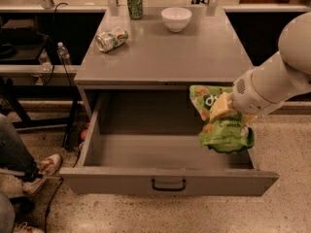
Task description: Place green rice chip bag into top drawer
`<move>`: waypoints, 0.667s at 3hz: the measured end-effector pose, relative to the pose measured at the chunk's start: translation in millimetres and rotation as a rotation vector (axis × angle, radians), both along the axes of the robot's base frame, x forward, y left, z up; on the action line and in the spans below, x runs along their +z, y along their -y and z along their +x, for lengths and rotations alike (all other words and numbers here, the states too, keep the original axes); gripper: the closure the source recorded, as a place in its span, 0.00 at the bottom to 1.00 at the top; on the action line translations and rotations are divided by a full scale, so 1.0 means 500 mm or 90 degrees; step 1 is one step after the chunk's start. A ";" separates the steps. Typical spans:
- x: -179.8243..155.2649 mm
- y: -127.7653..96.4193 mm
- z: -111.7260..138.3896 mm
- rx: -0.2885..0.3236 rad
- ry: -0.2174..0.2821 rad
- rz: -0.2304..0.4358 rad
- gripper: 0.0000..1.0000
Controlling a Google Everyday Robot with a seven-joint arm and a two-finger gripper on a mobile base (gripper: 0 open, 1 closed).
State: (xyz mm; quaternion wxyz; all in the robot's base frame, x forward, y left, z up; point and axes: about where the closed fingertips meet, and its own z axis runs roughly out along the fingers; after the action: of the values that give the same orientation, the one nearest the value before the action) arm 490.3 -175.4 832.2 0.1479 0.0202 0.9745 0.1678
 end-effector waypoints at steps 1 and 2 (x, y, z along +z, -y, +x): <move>-0.007 -0.005 0.002 0.006 -0.001 -0.005 1.00; -0.055 -0.041 0.017 0.043 -0.009 -0.043 1.00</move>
Offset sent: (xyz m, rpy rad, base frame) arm 0.0188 0.0396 -0.0561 -0.1400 0.0303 0.1338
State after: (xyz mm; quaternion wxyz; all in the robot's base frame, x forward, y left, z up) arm 498.9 -155.0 804.5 0.1357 -0.0164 0.9808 0.1393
